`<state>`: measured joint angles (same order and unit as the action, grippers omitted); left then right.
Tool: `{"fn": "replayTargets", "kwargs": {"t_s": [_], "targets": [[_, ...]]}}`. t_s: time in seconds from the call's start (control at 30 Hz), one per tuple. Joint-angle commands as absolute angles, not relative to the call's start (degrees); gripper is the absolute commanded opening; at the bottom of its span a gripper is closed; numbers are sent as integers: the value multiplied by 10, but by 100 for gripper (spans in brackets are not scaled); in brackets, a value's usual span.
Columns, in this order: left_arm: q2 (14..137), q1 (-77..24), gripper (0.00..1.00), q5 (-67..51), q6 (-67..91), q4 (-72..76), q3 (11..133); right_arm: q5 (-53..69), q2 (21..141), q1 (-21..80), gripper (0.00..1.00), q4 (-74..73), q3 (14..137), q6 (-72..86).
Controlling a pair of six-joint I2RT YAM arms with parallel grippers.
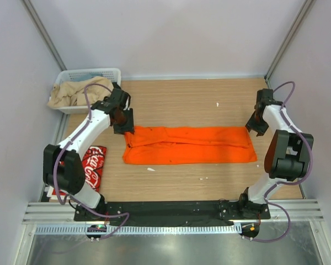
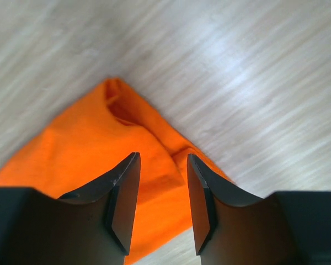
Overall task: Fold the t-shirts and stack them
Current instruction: Fold the tshirt
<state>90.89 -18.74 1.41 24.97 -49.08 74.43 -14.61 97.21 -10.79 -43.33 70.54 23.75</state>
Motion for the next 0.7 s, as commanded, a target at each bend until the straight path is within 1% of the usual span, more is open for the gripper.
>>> {"fn": "replayTargets", "kwargs": {"t_s": [0.0, 0.07, 0.17, 0.23, 0.37, 0.47, 0.53, 0.57, 0.63, 0.67], "targets": [[892, -191, 42, -36, 272, -463, 760, -89, 954, -94, 46, -382, 727, 236], [914, -191, 35, -71, 281, -440, 762, -62, 963, -83, 46, -374, 727, 240], [950, -192, 32, -93, 286, -439, 782, -24, 971, -77, 46, -367, 723, 257], [957, -195, 32, -98, 286, -432, 786, -28, 975, -78, 47, -367, 717, 259], [964, -195, 41, -94, 281, -430, 788, -41, 985, -78, 49, -362, 716, 257], [961, -195, 42, -105, 276, -420, 774, -37, 990, -78, 50, -344, 706, 251], [964, -195, 38, -130, 279, -406, 765, -32, 1006, -78, 47, -332, 704, 249], [969, -195, 32, -136, 282, -404, 764, -30, 1010, -78, 42, -328, 705, 250], [983, -195, 28, -145, 293, -396, 762, -33, 1017, -79, 37, -318, 702, 256], [987, -195, 27, -142, 297, -395, 760, -38, 1020, -78, 31, -309, 701, 256]]}}
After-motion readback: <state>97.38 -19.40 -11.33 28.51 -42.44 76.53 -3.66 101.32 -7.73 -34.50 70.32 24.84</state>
